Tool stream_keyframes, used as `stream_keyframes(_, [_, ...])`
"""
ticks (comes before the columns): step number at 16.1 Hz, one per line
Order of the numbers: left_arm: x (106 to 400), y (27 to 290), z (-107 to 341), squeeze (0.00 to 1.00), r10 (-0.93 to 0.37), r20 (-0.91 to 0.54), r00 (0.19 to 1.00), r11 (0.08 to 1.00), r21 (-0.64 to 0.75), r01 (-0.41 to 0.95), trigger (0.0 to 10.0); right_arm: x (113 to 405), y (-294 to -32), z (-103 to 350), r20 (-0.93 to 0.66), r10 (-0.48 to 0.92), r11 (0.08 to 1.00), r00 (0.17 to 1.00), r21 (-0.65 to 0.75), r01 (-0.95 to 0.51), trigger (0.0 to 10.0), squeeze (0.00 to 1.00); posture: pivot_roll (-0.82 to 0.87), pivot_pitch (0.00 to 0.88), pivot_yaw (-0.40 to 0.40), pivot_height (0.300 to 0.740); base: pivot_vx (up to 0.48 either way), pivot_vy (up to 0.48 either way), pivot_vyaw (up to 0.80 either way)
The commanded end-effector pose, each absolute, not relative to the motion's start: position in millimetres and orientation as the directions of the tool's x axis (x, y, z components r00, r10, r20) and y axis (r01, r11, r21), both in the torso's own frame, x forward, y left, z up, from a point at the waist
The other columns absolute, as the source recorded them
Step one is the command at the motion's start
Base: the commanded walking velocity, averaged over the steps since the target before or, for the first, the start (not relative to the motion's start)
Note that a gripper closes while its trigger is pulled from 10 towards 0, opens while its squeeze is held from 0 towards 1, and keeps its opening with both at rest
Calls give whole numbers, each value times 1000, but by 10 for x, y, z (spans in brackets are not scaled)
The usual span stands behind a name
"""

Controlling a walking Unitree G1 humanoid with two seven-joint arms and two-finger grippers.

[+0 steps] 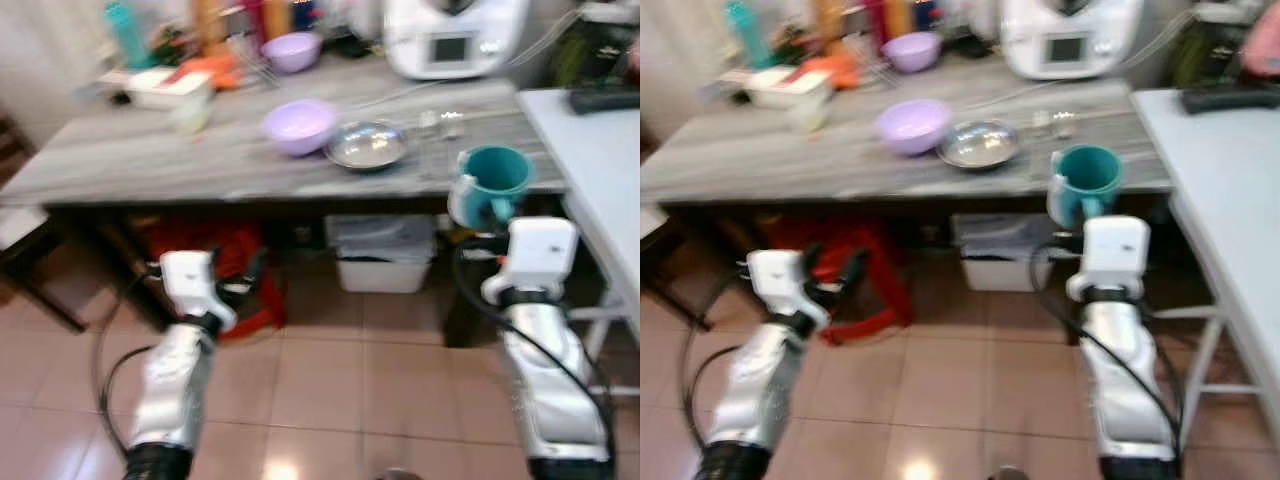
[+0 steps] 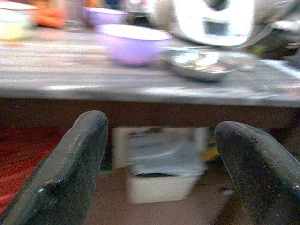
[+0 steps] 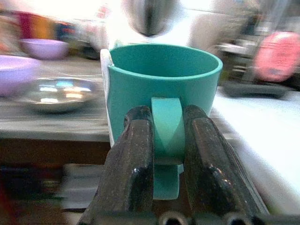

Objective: Setting the table

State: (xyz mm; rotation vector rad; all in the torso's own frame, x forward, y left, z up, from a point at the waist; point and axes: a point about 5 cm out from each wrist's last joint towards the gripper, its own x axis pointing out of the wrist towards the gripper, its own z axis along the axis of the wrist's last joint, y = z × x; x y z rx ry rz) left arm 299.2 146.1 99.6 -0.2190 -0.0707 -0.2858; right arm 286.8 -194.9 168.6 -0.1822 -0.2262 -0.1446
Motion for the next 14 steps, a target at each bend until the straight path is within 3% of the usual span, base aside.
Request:
stream_keyframes(1, [2993, 1535, 1029, 0, -266, 105, 958, 941, -188, 282, 10000, 2870, -1893, 1765, 269, -102, 978, 958, -151, 146, 10000, 0, -129, 76, 86, 740, 360, 0, -681])
stream_keyframes(8, [2990, 1519, 1048, 0, -263, 110, 959, 941, -190, 280, 10000, 2879, -1890, 1783, 277, -91, 975, 956, -172, 143, 10000, 0, -129, 75, 85, 740, 358, 0, -72])
stream_keyframes(11, [2996, 1511, 1057, 0, -262, 113, 958, 941, -192, 280, 10000, 2891, -1875, 1790, 281, -86, 976, 956, -171, 138, 10000, 0, -127, 71, 84, 740, 358, 0, 760])
stream_keyframes(14, [2999, 1506, 1069, 0, -261, 116, 958, 940, -194, 279, 10000, 2897, -1878, 1789, 280, -88, 976, 956, -167, 139, 10000, 0, -126, 67, 82, 740, 356, 0, 0])
